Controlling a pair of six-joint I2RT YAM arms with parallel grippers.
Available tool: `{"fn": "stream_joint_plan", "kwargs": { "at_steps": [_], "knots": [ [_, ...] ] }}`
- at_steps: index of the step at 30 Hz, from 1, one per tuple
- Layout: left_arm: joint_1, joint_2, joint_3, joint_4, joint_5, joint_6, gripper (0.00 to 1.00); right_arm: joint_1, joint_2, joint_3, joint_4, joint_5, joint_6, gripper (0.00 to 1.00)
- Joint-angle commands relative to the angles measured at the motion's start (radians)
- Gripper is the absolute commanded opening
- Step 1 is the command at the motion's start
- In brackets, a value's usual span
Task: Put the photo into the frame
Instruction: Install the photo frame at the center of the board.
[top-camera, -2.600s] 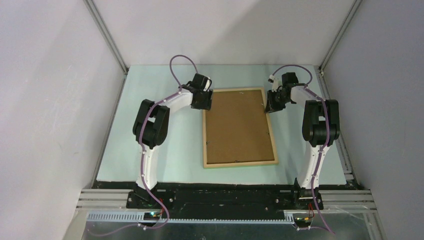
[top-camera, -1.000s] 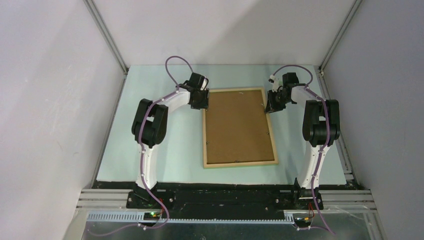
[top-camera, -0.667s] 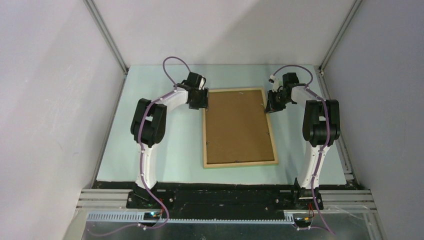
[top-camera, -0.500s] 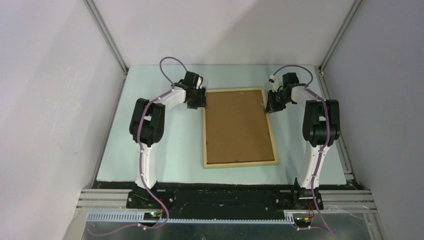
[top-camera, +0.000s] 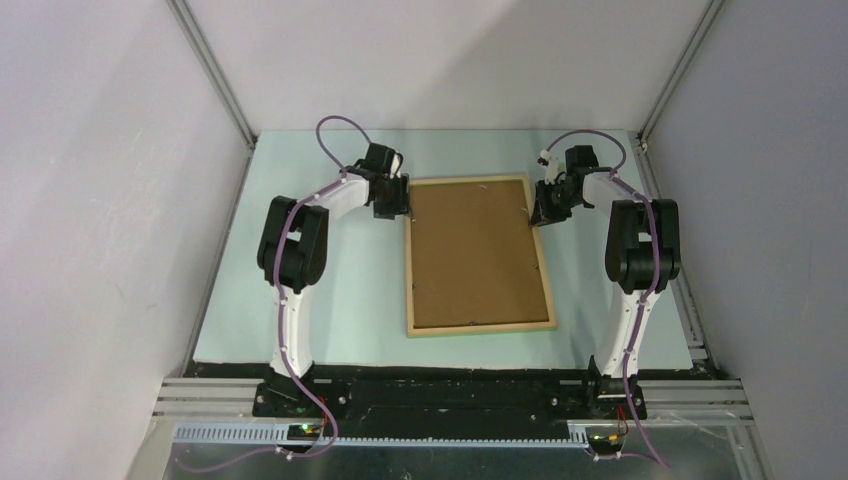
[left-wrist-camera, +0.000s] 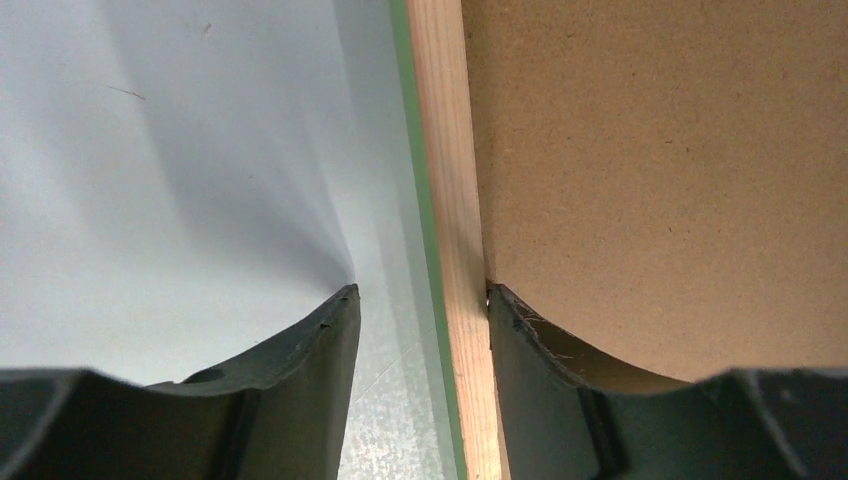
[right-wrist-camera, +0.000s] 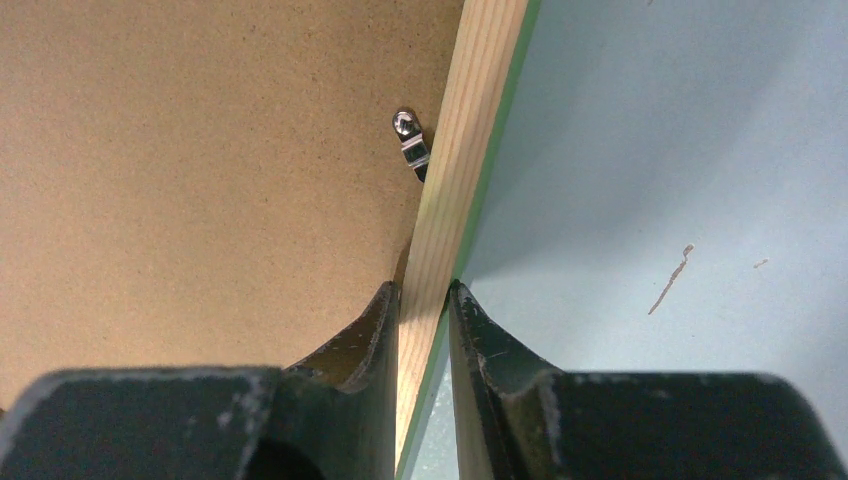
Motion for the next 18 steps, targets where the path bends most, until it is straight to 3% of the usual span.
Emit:
{"fn": "stream_joint_plan", "kwargs": {
  "at_steps": [1, 9, 18],
  "knots": [
    [-0.005, -0.022, -0.018, -0.004, -0.001, 0.001, 0.54, 0.001, -0.020, -0.014, -0.054, -0.040, -0.001, 0.00],
    [-0.022, -0.020, -0.027, -0.005, -0.046, 0.035, 0.49, 0.002, -0.019, -0.014, -0.055, -0.040, -0.001, 0.00],
    [-0.041, -0.035, -0.051, -0.009, -0.097, 0.075, 0.32, 0.000, -0.020, -0.014, -0.055, -0.038, -0.004, 0.00]
  ]
}}
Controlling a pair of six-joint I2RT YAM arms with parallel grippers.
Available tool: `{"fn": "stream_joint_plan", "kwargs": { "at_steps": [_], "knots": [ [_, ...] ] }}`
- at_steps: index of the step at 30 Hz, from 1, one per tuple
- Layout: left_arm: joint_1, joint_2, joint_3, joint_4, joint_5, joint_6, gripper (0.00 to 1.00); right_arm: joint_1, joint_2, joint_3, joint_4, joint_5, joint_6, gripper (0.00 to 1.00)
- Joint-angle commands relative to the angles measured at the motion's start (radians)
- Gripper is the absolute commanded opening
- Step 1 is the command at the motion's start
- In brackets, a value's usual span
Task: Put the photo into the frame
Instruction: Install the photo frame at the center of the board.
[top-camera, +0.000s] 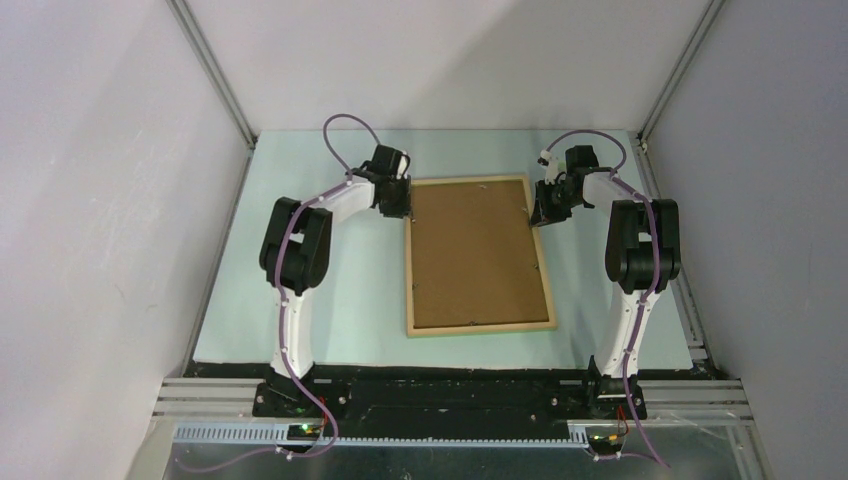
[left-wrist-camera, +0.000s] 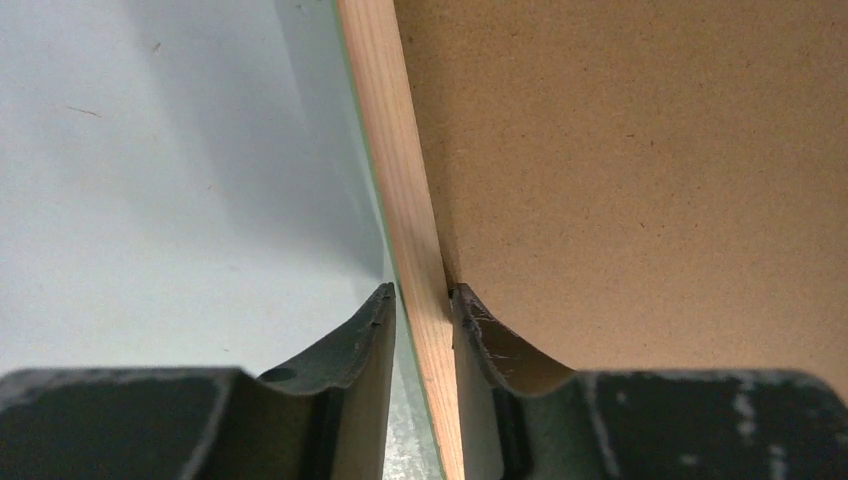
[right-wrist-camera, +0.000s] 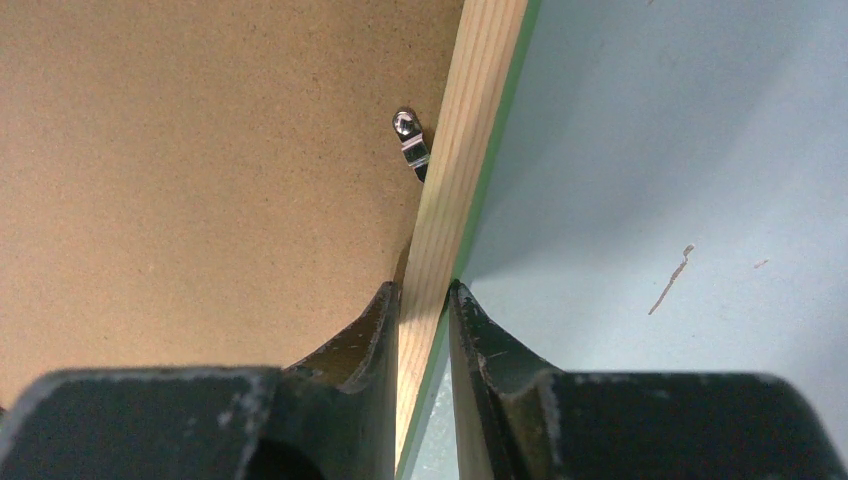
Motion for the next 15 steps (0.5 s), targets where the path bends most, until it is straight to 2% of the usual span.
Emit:
{"fn": "stream_joint_plan", "kwargs": {
  "at_steps": [1, 6, 11, 15],
  "knots": [
    [-0.007, -0.038, -0.040, -0.040, -0.076, 0.060, 0.30, 0.000, -0.019, -0.014, -0.055, -0.036, -0.003, 0.00],
    [-0.007, -0.067, -0.055, -0.040, -0.082, 0.080, 0.24, -0.001, -0.018, -0.014, -0.054, -0.036, -0.003, 0.00],
    [-0.006, -0.077, -0.067, -0.040, -0.083, 0.089, 0.14, -0.002, -0.020, -0.014, -0.055, -0.036, -0.003, 0.00],
    [-0.005, -0.082, -0.068, -0.041, -0.075, 0.086, 0.13, -0.004, -0.017, -0.014, -0.055, -0.037, -0.003, 0.00]
  ]
}}
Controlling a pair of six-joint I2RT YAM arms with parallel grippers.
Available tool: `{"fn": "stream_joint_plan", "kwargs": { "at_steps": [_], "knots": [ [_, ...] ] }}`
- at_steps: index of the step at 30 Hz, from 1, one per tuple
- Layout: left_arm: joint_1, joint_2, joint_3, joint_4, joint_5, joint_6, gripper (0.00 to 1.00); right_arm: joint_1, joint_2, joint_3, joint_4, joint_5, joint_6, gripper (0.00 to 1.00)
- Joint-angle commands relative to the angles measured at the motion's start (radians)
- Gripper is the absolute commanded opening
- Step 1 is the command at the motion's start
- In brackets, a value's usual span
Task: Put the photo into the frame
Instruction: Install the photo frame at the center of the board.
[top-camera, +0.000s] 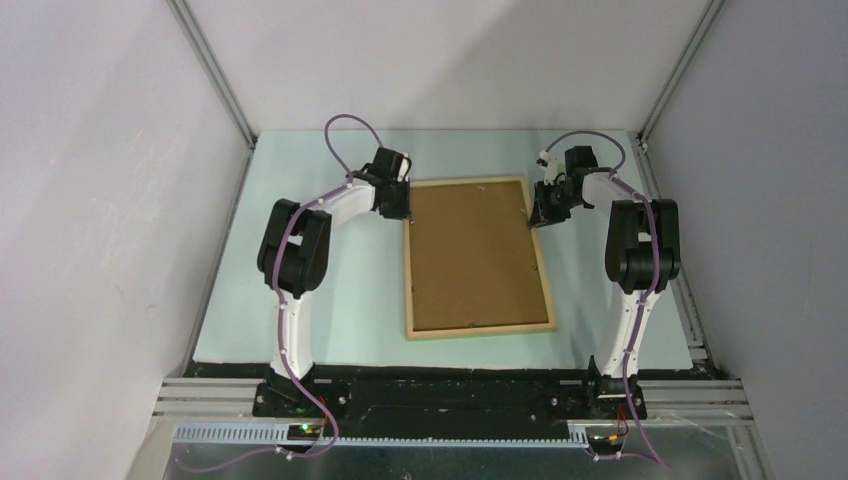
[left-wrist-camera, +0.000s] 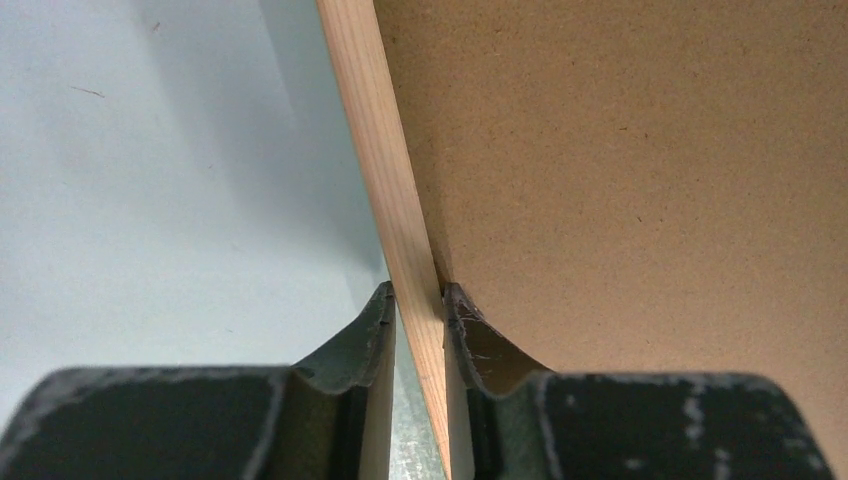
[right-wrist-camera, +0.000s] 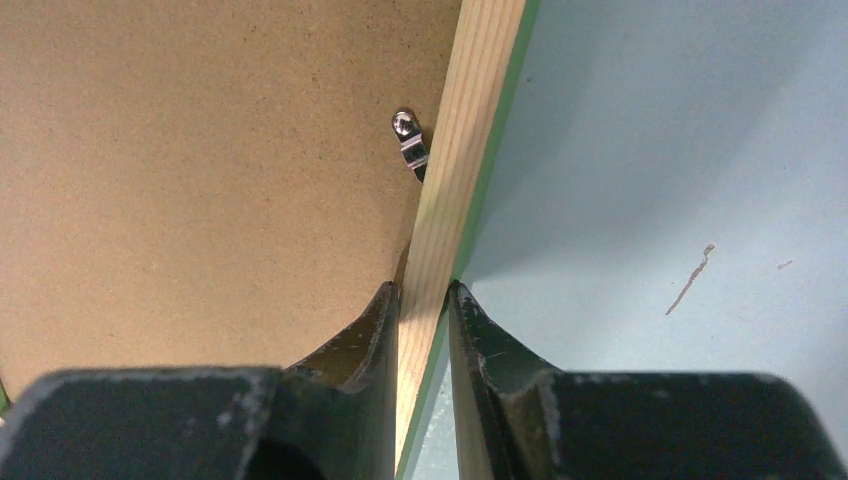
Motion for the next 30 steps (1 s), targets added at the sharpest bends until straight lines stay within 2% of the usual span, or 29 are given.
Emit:
{"fn": "stream_joint_plan", "kwargs": {
  "at_steps": [1, 5, 9, 30],
  "knots": [
    [0.009, -0.050, -0.021, -0.059, -0.039, 0.049, 0.19, -0.003, -0.017, -0.012, -0.047, -0.024, -0.002, 0.00],
    [0.011, -0.056, -0.009, -0.060, -0.023, 0.027, 0.40, -0.004, -0.016, -0.012, -0.046, -0.023, -0.001, 0.00],
    [0.013, -0.051, 0.008, -0.059, -0.010, 0.008, 0.48, -0.003, -0.015, -0.012, -0.048, -0.023, -0.001, 0.00],
    [0.020, -0.019, 0.052, -0.062, 0.007, -0.061, 0.53, -0.003, -0.007, -0.012, -0.050, -0.026, -0.001, 0.00]
  ]
}}
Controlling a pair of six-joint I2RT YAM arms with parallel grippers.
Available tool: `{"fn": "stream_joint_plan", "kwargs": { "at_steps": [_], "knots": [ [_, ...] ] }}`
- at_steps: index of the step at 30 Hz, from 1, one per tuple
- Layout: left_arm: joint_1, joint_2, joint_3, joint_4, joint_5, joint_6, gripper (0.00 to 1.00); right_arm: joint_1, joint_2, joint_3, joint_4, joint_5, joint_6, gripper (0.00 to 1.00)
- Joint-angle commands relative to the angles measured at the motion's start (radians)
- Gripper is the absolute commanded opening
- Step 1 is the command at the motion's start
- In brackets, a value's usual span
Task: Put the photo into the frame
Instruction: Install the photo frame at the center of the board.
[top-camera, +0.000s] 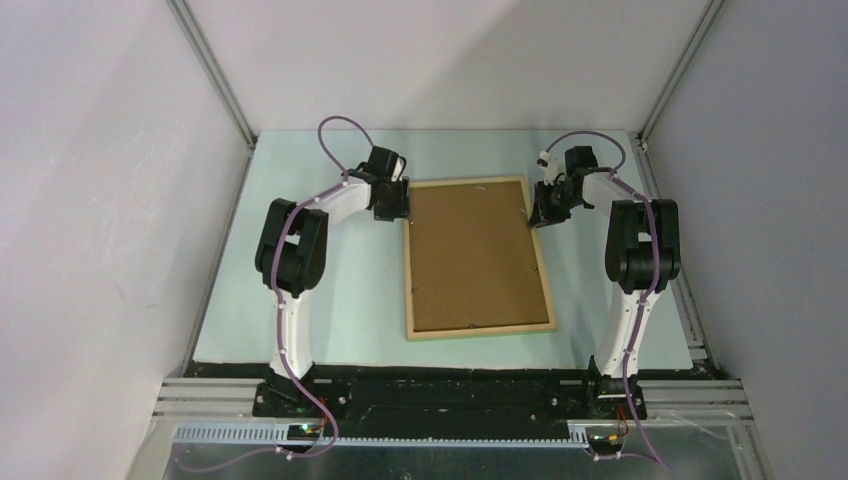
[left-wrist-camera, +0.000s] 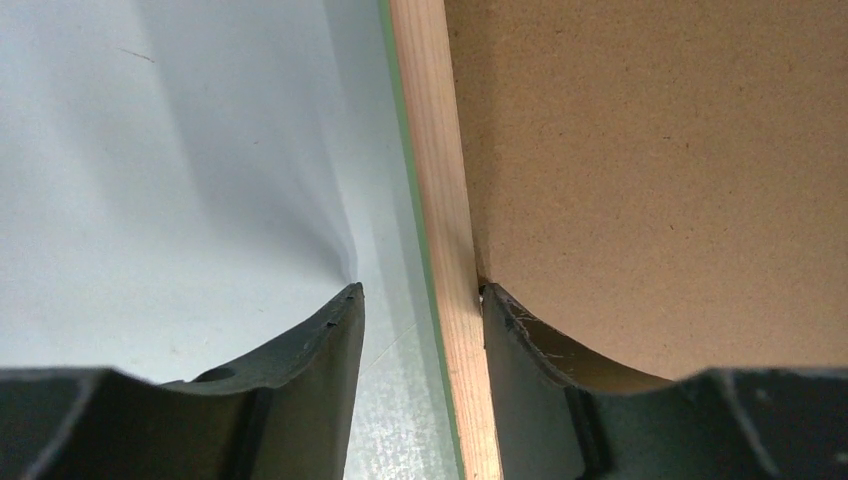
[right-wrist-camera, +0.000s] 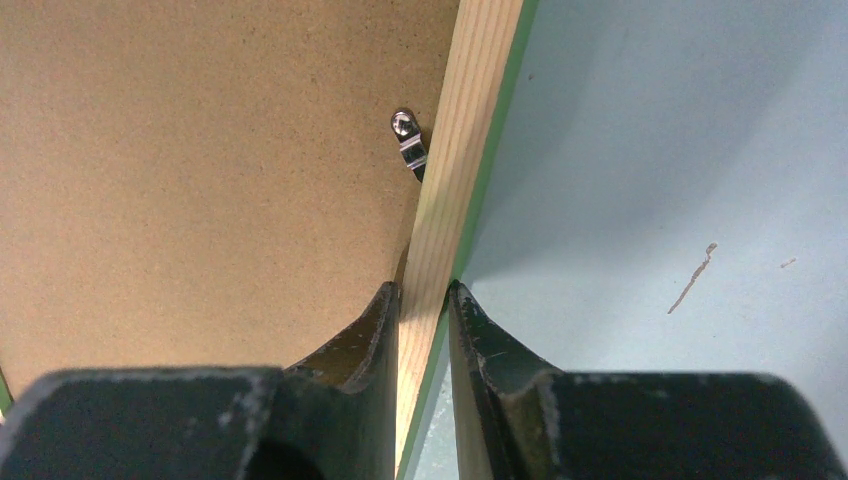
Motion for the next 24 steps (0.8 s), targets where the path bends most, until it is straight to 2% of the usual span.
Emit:
{"fn": "stream_joint_plan", "kwargs": {
  "at_steps": [1, 24],
  "knots": [
    [0.003, -0.016, 0.049, -0.024, 0.007, -0.016, 0.52, -0.002, -0.008, -0.012, -0.048, -0.024, -0.004, 0.00],
    [-0.009, 0.044, 0.078, -0.025, 0.038, -0.014, 0.53, -0.003, 0.002, -0.012, -0.048, -0.026, -0.003, 0.00]
  ]
}}
